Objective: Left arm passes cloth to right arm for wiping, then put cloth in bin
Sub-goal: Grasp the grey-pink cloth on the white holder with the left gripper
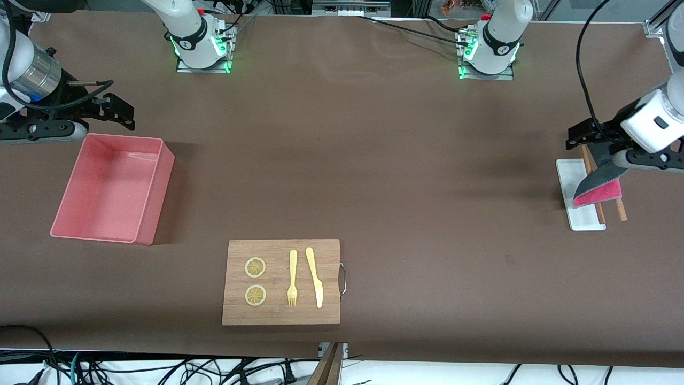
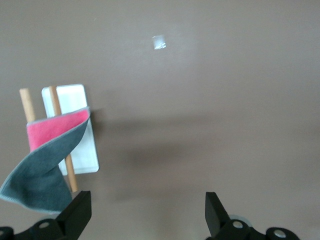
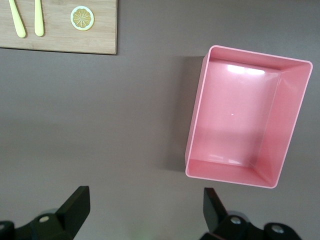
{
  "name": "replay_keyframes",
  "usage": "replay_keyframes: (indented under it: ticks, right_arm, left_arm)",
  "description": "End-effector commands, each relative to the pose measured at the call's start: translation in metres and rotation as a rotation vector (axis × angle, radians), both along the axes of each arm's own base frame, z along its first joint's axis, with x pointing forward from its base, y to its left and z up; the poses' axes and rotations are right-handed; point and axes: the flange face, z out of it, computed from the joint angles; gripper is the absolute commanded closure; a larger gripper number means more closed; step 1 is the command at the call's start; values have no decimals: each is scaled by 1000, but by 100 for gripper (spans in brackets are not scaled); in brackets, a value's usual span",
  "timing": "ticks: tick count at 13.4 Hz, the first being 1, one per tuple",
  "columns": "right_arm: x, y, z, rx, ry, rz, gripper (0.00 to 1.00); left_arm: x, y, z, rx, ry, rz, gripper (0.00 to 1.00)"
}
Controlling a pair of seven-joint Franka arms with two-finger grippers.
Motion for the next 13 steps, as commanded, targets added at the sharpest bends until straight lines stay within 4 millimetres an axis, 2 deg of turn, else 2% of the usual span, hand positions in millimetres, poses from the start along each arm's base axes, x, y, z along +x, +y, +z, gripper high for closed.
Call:
replay_keyframes:
  ticks: [1, 3, 7, 10, 13]
  right_arm:
    - [0, 1, 6, 5, -7, 9, 0]
    - [0, 2, 6, 7, -10, 11, 0]
    - [-1, 2, 7, 7, -9, 11, 0]
    - [0, 3, 5, 7, -9, 14, 0]
    - [-1, 4, 8, 5, -6, 2, 0]
  left_arm:
    - [1, 52, -25, 18, 60, 38, 0]
    - [0, 86, -42, 48, 99, 15, 0]
    - [-5, 161, -90, 3, 156, 11, 0]
    - [-6, 204, -122, 19, 157, -58, 0]
    - [-8, 211, -148, -7, 197, -86, 2]
